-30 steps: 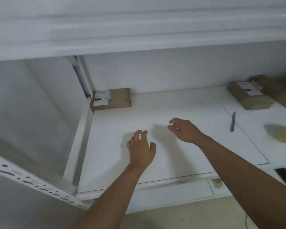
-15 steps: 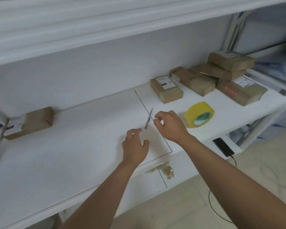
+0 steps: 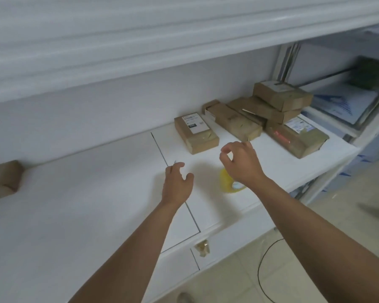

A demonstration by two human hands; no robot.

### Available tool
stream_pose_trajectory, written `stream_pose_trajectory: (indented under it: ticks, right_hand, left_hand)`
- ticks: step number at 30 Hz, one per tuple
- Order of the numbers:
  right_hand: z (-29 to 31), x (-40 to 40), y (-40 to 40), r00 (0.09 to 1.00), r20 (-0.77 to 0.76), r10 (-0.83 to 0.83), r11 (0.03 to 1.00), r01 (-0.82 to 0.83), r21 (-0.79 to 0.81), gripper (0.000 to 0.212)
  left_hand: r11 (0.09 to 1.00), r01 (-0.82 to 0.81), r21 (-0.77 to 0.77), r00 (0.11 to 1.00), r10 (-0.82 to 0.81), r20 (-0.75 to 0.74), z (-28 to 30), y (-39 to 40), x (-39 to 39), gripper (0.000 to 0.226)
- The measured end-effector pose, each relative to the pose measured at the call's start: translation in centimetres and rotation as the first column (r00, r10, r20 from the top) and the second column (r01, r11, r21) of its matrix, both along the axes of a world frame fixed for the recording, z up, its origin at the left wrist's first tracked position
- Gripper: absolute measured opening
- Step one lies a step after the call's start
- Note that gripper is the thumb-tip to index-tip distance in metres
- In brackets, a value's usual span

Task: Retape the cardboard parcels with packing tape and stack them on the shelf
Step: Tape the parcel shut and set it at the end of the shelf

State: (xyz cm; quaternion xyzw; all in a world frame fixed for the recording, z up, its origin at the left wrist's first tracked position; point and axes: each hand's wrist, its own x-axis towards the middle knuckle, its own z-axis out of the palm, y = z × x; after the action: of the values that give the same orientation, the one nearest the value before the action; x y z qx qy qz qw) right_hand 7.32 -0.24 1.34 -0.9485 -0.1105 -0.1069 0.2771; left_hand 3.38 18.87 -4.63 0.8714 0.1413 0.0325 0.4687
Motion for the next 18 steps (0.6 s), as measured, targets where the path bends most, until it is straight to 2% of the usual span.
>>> stream_pose_trajectory:
  ticks: [3,7,9,12,16,18]
  right_hand:
    - [0.5,3.4,-0.6,0.997,-0.074,-0.026,1.0,0.024,-0.017,0.027]
    - [0.6,7.6,-0.7,0.968,-0.249,-0.025,0.999,0.032,0.026,0.027]
    - [0.4,9.2,-0.4,0.946,-0.324,0.003,1.0,-0.005,-0.006,0.02]
    - [0.0,11.2,0.5,0.896,-0.44,0.056,0.995,-0.087,-0.051,0.023]
    - [-1.1,13.8,0.7,0.82,-0.563,0.102,0.992,-0.044,0.117,0.066]
    - [-1.8,15.2,0.5,0.78,-0.609,0.145,0.981,-0.034,0.19,0.074]
  left_hand:
    - [1.0,0.023,-0.02,0.999,-0.024,-0.041,0.0,-0.2,2.7,0.043]
    - [0.998,0.056,-0.026,0.995,-0.058,-0.086,0.3,-0.2,5.4,0.043]
    - [0.999,0.049,-0.02,0.991,-0.051,-0.12,0.0,-0.3,6.3,0.045]
    - [0.997,0.041,-0.06,0.984,-0.05,-0.169,-0.7,-0.5,7.4,0.053]
    - [0.983,-0.047,-0.178,0.97,0.003,-0.243,-1.0,-1.7,9.7,0.082]
    - [0.955,-0.115,-0.272,0.969,0.047,-0.243,-0.6,-2.7,10.8,0.075]
